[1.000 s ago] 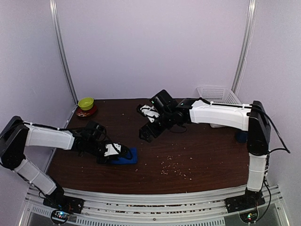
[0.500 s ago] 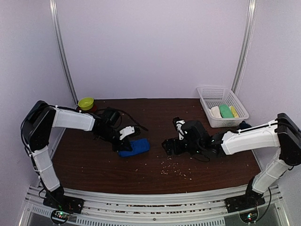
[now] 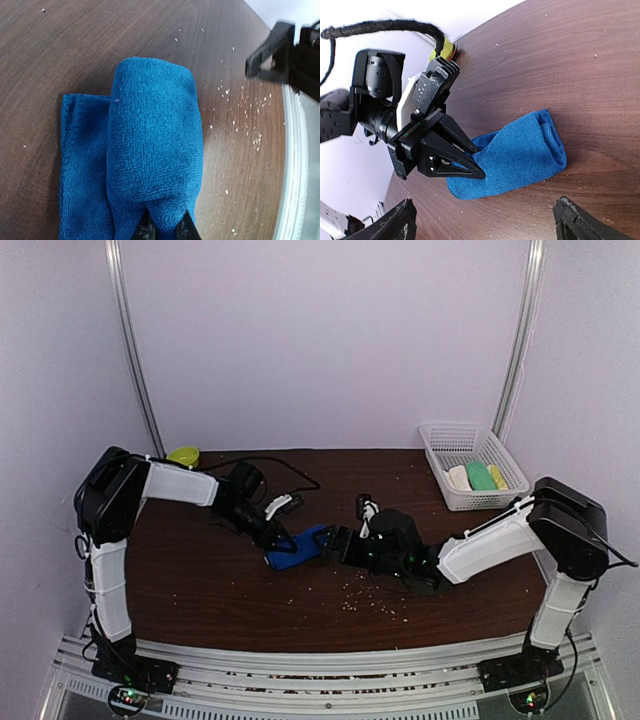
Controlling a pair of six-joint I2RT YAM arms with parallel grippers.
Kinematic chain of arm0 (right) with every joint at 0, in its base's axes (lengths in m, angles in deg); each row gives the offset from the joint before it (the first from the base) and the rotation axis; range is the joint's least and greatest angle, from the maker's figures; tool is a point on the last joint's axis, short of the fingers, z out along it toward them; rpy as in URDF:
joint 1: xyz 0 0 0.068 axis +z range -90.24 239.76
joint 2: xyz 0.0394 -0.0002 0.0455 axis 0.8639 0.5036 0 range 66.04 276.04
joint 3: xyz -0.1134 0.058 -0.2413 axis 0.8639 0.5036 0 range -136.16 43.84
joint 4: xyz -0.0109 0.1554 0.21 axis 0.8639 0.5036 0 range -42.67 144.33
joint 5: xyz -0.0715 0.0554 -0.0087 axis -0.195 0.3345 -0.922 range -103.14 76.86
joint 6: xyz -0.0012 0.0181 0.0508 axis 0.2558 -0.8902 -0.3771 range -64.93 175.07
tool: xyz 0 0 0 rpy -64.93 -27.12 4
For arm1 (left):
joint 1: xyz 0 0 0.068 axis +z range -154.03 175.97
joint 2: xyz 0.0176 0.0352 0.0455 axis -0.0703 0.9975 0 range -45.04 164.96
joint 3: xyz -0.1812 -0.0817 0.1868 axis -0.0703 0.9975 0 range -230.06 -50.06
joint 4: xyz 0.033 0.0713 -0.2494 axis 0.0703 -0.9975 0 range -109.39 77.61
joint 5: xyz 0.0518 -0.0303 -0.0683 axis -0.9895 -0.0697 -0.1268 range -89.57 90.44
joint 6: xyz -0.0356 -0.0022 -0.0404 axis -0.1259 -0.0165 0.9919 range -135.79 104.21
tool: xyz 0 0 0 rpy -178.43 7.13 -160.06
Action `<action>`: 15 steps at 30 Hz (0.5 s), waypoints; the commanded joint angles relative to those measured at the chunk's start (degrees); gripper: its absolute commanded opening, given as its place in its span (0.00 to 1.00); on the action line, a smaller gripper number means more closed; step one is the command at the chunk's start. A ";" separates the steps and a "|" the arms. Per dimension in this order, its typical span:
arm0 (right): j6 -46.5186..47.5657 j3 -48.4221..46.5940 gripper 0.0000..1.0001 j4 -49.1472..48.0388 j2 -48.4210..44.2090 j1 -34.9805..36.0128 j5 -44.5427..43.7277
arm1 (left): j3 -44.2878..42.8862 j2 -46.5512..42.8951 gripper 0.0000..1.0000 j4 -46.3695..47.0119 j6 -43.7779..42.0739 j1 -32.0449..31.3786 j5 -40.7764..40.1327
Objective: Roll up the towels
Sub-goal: Pick up the towel from the center of the board, then pass from the left arm to the right
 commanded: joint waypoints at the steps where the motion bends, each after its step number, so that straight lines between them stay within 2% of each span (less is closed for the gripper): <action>1: -9.17 0.47 0.95 -8.56 2.78 1.44 -5.09 | 2.93 4.67 0.00 1.33 9.80 -0.14 -0.70; 9: -15.70 -0.84 0.92 -11.79 8.85 2.59 -7.12 | 4.73 4.52 0.00 7.12 17.19 -0.06 1.47; 15: -18.62 -3.24 0.91 -9.94 11.89 2.58 -8.30 | 6.20 4.59 0.00 10.84 20.61 0.74 3.93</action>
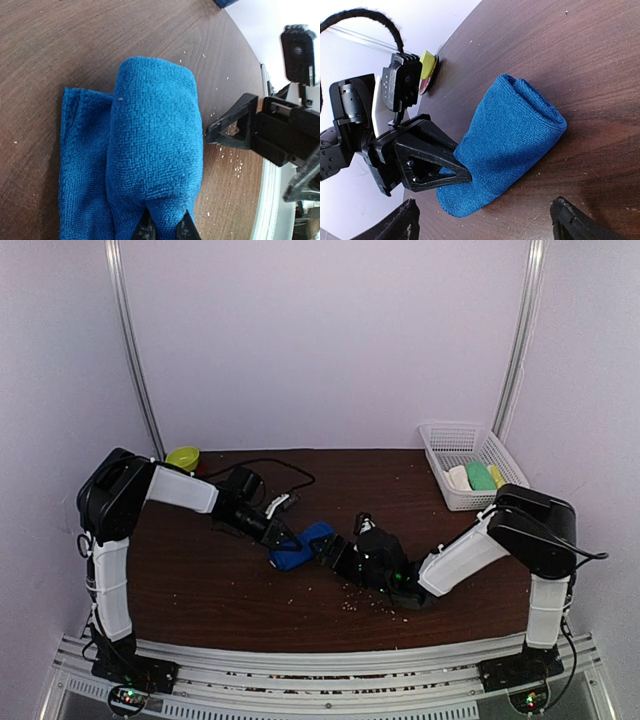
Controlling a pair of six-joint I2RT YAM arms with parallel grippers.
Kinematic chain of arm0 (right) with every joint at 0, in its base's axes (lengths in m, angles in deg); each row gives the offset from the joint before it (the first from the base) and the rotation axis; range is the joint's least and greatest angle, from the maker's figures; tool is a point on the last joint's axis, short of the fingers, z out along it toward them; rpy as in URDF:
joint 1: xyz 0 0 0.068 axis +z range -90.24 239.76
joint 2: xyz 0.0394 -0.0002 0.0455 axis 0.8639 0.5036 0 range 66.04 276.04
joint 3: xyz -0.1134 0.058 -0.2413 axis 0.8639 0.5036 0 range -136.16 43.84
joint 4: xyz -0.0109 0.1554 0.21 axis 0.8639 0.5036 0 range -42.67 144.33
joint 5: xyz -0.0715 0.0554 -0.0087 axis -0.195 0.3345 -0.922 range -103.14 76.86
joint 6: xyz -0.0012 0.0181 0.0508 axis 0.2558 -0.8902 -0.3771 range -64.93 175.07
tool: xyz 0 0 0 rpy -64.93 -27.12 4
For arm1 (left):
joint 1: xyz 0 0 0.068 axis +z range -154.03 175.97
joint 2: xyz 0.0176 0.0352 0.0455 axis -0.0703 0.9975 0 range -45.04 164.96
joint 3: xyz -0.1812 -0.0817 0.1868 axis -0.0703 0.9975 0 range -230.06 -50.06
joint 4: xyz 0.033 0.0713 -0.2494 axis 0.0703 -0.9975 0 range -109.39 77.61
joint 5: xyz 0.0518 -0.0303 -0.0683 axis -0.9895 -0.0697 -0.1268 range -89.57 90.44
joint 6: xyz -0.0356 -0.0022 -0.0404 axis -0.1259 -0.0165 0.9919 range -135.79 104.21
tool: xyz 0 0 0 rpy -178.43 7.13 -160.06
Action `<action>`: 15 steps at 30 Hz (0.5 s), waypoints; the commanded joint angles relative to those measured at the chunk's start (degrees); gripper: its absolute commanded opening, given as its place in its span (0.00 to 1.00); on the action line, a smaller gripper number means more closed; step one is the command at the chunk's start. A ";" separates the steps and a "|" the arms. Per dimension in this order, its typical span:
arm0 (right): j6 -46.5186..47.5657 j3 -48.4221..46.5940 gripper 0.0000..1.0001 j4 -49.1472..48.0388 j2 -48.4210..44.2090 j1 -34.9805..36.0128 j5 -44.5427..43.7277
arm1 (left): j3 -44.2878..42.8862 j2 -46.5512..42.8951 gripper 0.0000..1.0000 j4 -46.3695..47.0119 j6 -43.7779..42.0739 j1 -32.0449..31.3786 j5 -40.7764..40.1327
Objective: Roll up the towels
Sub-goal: Pass from the left arm to the right
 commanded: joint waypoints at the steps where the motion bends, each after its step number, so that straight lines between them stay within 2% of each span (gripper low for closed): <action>1: -3.80 -3.24 0.91 -0.57 2.33 0.12 -2.21 | 2.67 3.50 0.00 -0.39 4.37 0.09 -1.60; 15: -7.74 -8.54 0.88 0.52 9.53 -1.53 0.12 | 3.51 6.28 0.00 2.38 7.23 1.07 3.59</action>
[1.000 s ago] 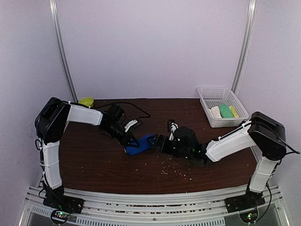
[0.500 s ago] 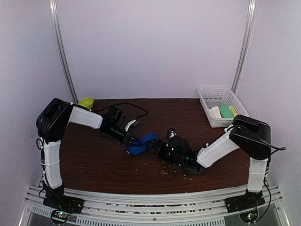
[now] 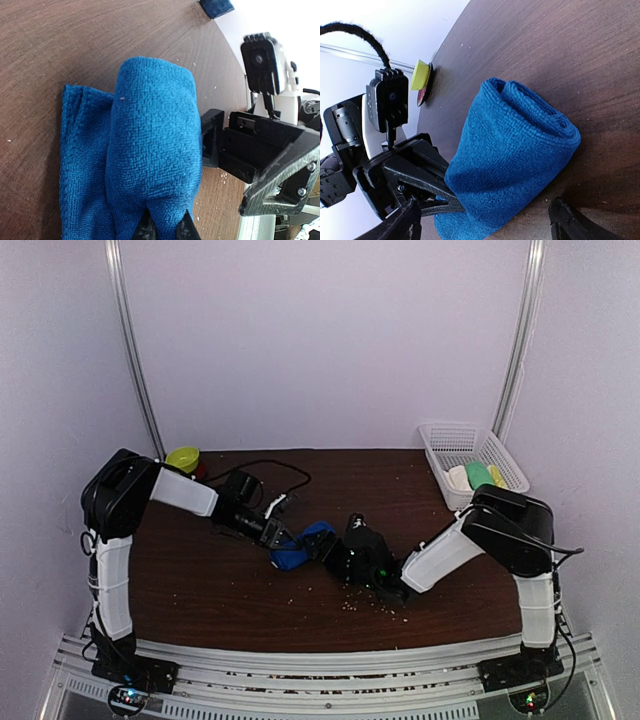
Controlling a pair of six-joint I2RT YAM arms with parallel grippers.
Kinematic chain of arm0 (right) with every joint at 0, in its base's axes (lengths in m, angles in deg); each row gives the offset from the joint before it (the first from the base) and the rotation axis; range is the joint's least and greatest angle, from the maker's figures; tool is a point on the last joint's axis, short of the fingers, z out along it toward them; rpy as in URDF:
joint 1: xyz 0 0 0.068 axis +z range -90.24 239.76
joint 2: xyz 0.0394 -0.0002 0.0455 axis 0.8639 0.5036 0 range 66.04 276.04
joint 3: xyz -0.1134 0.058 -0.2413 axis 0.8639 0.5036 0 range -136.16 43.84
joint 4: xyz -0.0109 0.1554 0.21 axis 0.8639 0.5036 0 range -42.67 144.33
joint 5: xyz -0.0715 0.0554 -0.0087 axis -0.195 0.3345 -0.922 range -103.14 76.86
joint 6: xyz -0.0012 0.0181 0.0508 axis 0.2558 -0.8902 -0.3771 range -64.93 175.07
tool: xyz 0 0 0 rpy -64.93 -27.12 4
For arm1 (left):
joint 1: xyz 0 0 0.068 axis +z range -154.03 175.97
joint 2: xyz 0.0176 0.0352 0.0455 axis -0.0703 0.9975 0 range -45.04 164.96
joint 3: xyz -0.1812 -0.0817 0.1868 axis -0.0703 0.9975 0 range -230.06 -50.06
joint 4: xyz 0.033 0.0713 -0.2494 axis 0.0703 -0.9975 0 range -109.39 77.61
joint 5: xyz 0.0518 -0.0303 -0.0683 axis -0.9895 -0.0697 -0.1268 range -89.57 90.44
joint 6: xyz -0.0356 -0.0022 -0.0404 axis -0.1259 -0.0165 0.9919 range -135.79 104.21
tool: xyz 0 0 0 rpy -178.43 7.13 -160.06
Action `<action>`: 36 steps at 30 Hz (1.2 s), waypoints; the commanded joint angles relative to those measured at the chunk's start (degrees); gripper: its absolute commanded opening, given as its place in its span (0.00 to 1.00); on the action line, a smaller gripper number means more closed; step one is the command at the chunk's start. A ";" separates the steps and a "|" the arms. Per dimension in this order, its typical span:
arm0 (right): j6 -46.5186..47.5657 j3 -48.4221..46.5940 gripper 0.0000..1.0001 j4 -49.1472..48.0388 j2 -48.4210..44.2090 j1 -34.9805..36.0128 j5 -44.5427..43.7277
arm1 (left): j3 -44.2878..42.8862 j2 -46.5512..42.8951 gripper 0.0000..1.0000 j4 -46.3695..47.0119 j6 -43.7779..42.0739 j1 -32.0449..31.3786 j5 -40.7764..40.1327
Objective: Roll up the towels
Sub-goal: Pass from the left arm to the right
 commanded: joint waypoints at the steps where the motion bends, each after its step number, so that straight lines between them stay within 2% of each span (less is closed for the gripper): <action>1: -1.43 -2.01 0.88 1.18 2.44 -0.64 0.74 | 2.19 4.40 0.00 -3.43 1.15 -0.35 -2.29; 18: 0.32 -9.27 0.87 4.60 9.24 -2.55 5.42 | 0.38 6.60 0.00 -5.60 0.72 2.93 1.02; 29: 1.11 -12.71 0.87 7.94 12.11 -2.54 7.14 | 0.50 7.31 0.00 -5.66 0.52 2.96 1.38; 34: 1.57 -14.21 0.77 8.55 13.75 -2.68 8.35 | 0.27 7.84 0.00 -6.01 0.19 2.92 2.48; 36: 1.49 -14.46 0.70 8.32 14.25 -2.80 8.83 | 0.12 7.77 0.00 -6.21 -0.10 2.90 2.61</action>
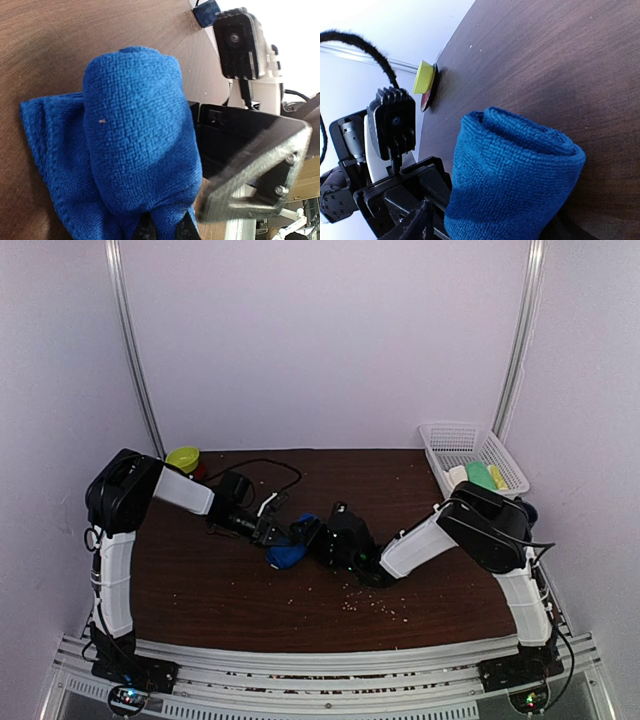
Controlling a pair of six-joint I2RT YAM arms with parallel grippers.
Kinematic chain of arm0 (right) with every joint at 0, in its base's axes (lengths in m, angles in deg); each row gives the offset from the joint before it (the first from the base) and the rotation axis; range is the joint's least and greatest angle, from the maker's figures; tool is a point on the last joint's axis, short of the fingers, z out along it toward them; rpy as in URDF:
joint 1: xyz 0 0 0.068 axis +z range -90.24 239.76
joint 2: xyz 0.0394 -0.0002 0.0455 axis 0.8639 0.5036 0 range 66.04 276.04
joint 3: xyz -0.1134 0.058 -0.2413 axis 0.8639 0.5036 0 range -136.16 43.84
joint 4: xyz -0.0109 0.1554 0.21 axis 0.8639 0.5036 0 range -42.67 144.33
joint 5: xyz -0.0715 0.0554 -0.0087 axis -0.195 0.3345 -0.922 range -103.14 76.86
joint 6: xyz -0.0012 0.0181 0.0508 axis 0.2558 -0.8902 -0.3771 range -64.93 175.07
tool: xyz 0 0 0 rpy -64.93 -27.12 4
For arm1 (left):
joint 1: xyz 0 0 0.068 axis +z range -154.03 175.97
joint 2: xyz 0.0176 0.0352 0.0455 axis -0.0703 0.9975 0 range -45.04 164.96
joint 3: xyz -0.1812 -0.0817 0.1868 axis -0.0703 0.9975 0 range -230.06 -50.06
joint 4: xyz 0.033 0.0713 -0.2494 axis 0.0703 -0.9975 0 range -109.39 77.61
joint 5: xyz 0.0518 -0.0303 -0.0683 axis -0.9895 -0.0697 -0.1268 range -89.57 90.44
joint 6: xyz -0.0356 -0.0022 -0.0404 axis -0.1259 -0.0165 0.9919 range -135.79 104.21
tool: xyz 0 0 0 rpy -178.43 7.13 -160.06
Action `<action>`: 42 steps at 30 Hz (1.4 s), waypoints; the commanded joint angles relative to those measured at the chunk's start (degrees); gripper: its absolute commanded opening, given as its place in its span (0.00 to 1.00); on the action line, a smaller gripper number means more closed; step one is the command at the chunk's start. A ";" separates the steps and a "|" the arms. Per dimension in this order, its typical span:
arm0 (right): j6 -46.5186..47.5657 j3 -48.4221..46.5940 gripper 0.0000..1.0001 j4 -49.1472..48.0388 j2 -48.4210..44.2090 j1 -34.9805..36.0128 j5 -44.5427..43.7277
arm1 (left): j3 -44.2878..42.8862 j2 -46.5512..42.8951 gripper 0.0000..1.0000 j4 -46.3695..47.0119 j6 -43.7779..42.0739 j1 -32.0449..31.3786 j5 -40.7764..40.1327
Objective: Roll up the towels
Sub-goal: Pass from the left arm to the right
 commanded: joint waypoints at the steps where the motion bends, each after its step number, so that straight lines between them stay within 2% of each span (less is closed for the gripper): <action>1: 0.59 -0.37 0.66 5.28 5.05 -0.18 3.65 | 1.52 4.16 0.00 -6.43 -1.10 -0.83 -4.89; 7: 1.98 0.50 0.25 2.77 4.87 -0.98 3.91 | 0.22 2.53 0.00 -9.09 -3.48 -0.77 -6.89; 10: 4.12 1.34 0.06 1.32 4.01 -1.30 3.60 | -0.55 0.03 0.20 -11.15 -5.34 -0.77 -8.85; 12: 5.78 2.14 0.00 -0.21 3.00 -1.54 3.26 | -1.30 -1.83 0.32 -12.78 -7.02 -0.65 -9.92; 17: 10.50 3.19 0.00 -3.01 0.83 -2.06 3.71 | -4.32 -6.93 0.50 -19.30 -14.34 0.48 -13.19; 22: 16.46 3.73 0.00 -7.68 -0.64 -2.23 6.76 | -5.71 -11.63 0.67 -21.39 -18.07 3.26 -16.03; 27: 21.95 5.49 0.00 -12.59 -2.92 -2.22 9.59 | -7.13 -12.29 0.76 -22.53 -20.76 6.02 -13.45; 35: 28.95 6.68 0.00 -16.33 -5.70 -2.19 13.36 | -7.90 -7.04 0.79 -21.86 -21.62 6.06 -4.77; 42: 33.82 7.15 0.00 -17.87 -8.31 -2.19 17.63 | -5.81 -6.47 0.84 -17.87 -25.76 6.13 4.71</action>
